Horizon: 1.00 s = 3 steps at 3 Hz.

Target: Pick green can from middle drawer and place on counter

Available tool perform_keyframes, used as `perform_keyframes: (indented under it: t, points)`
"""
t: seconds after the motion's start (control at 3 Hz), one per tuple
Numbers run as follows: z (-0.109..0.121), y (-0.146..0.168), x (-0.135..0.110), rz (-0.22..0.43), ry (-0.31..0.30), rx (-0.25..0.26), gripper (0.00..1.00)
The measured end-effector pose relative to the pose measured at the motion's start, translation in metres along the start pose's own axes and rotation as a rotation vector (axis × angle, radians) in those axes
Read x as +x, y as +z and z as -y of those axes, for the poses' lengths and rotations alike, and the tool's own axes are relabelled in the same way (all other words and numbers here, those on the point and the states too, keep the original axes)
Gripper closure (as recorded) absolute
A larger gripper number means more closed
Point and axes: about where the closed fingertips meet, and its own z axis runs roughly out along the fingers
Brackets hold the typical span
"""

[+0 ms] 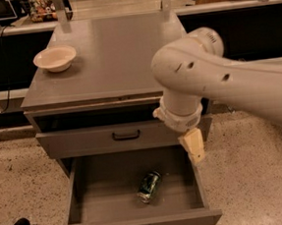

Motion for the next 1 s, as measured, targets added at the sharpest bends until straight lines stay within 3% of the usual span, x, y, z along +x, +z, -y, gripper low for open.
perform_keyframes:
  t: [0.33, 0.67, 1.0]
  points:
    - [-0.014, 0.028, -0.035, 0.04, -0.231, 0.026, 0.0]
    - [-0.01, 0.029, -0.038, 0.04, -0.316, 0.052, 0.0]
    - [-0.008, 0.054, -0.052, 0.012, -0.367, -0.055, 0.0]
